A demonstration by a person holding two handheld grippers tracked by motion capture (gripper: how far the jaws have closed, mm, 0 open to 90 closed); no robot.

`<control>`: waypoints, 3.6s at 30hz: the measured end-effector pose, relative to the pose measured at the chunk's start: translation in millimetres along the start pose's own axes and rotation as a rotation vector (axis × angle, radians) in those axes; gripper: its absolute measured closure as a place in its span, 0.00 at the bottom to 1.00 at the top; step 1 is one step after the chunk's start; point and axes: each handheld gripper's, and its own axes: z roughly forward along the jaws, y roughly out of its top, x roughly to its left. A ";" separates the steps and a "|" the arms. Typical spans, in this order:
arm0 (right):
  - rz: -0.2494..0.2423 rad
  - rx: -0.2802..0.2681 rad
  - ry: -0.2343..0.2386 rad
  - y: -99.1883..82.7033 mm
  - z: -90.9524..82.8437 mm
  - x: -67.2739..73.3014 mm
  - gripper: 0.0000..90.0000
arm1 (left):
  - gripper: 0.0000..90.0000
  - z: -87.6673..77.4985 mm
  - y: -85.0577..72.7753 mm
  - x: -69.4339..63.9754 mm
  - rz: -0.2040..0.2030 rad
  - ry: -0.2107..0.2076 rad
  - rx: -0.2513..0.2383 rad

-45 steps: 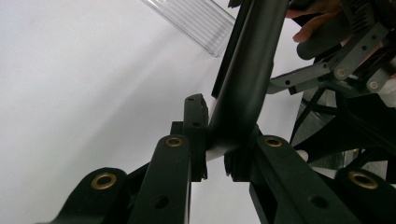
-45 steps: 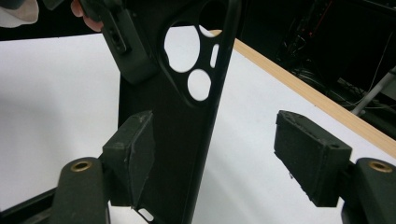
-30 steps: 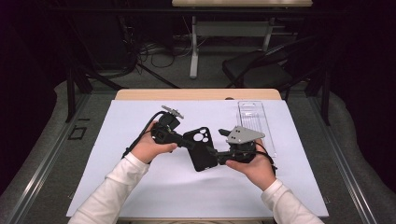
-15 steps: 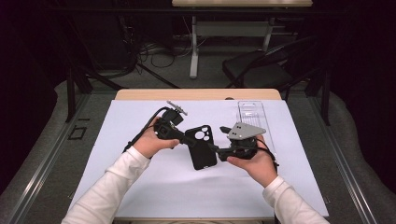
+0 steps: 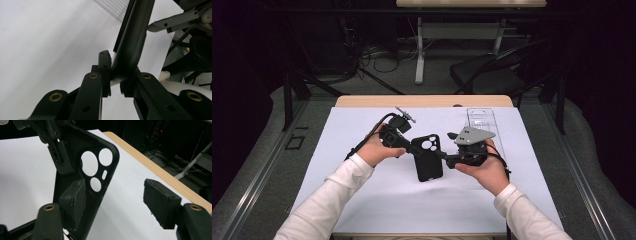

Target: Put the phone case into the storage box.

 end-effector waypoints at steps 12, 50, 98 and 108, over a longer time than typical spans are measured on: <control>-0.033 0.007 0.007 4.2 1.4 0.4 0.53 | 0.91 7.5 2.5 -1.3 0.011 -0.002 0.029; -0.214 0.097 -0.004 16.6 -0.9 8.3 0.77 | 0.91 19.4 6.7 -9.7 0.050 0.014 0.104; -0.286 0.129 -0.015 19.5 0.3 12.3 0.89 | 0.90 22.0 8.1 -11.9 0.061 0.018 0.106; -0.281 0.133 -0.006 19.6 -0.3 10.4 0.89 | 0.90 22.2 8.3 -12.3 0.063 0.018 0.106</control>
